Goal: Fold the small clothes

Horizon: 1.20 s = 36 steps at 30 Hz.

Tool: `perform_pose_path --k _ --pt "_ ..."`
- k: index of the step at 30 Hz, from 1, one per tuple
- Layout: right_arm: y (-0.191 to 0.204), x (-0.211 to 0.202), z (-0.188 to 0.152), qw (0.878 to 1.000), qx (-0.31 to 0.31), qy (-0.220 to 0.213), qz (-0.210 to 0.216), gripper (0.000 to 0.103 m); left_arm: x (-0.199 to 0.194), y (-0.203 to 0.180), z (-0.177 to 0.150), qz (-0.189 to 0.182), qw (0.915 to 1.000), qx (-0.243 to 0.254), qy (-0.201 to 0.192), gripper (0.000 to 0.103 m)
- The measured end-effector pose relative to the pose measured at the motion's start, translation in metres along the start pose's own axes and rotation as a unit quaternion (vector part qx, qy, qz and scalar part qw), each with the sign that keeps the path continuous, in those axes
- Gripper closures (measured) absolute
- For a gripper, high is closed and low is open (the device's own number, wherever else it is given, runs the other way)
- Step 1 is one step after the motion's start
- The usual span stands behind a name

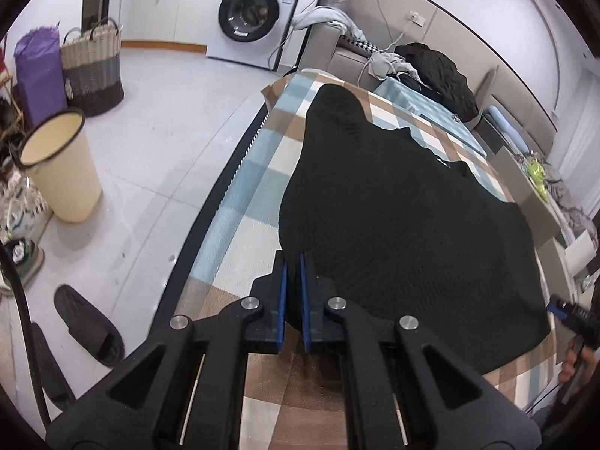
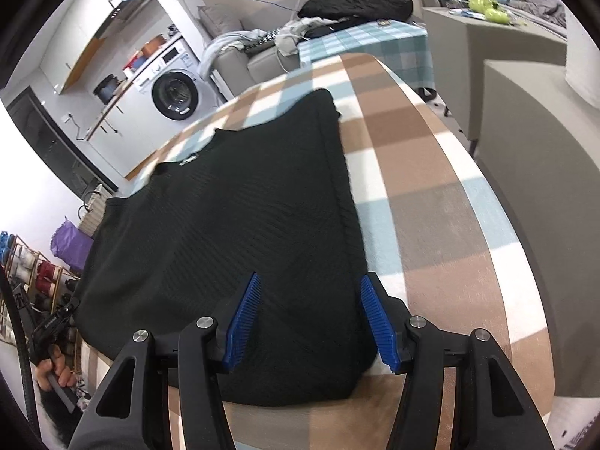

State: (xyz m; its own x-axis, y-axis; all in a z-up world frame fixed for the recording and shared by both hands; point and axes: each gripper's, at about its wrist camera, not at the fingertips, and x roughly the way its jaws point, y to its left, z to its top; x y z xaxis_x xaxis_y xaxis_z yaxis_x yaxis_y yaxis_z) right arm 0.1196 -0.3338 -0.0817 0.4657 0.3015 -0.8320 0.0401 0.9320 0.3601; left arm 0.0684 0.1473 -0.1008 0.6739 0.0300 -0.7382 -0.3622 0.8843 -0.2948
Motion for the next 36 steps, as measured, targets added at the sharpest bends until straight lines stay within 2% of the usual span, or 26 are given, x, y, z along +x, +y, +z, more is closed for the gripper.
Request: perform_pose_path --k 5,8,11,13,14,16,19,21,23,25,29,32,34,36 --pt "-0.002 -0.002 -0.008 1.0 -0.014 0.002 0.008 0.046 0.004 0.001 0.003 -0.002 1.0 -0.004 0.001 0.099" --pt "-0.003 0.006 -0.009 1.0 -0.012 0.007 -0.004 0.049 0.007 -0.001 0.003 0.001 1.0 -0.003 0.004 0.099" --pt "0.003 0.012 -0.009 1.0 -0.028 0.008 -0.006 0.061 0.009 0.0 0.004 0.001 1.0 -0.003 0.007 0.099" --pt "0.009 0.013 -0.009 0.999 -0.044 0.009 -0.001 0.077 0.01 0.001 0.003 0.002 1.0 -0.005 0.008 0.099" --pt "0.012 0.013 -0.01 0.999 -0.053 0.005 -0.001 0.079 0.01 0.001 0.003 0.001 0.9999 -0.006 0.009 0.099" --pt "0.016 0.009 -0.01 0.998 -0.069 -0.004 0.003 0.092 0.01 0.001 0.002 0.004 0.9999 -0.005 0.009 0.099" --pt "0.015 0.002 -0.007 0.998 -0.06 -0.033 0.013 0.098 0.008 -0.002 0.003 0.006 1.0 -0.003 0.005 0.099" --pt "0.019 -0.018 -0.006 0.993 -0.06 -0.093 0.038 0.099 0.004 -0.005 0.005 0.003 1.0 0.005 -0.002 0.099" --pt "0.025 -0.029 -0.006 0.99 -0.068 -0.119 0.029 0.099 0.001 -0.005 0.003 0.003 0.9999 0.011 -0.003 0.099" --pt "0.02 -0.022 -0.006 0.992 -0.06 -0.108 0.014 0.099 0.006 -0.002 0.002 0.006 0.9999 0.009 0.009 0.099" --pt "0.009 -0.001 -0.008 0.998 -0.036 -0.047 -0.025 0.097 0.007 -0.001 -0.003 0.015 0.9996 0.013 0.021 0.096" --pt "0.012 -0.01 -0.007 0.997 -0.039 -0.058 -0.03 0.089 0.0 -0.003 -0.002 0.029 0.9993 0.019 0.015 0.087" --pt "0.02 -0.02 -0.006 0.995 -0.047 -0.078 -0.028 0.072 -0.009 -0.006 0.001 0.032 0.9993 0.018 0.002 0.081" --pt "0.032 -0.025 -0.004 0.994 -0.06 -0.09 -0.024 0.067 -0.018 -0.012 0.003 0.031 0.9992 0.023 -0.01 0.08"
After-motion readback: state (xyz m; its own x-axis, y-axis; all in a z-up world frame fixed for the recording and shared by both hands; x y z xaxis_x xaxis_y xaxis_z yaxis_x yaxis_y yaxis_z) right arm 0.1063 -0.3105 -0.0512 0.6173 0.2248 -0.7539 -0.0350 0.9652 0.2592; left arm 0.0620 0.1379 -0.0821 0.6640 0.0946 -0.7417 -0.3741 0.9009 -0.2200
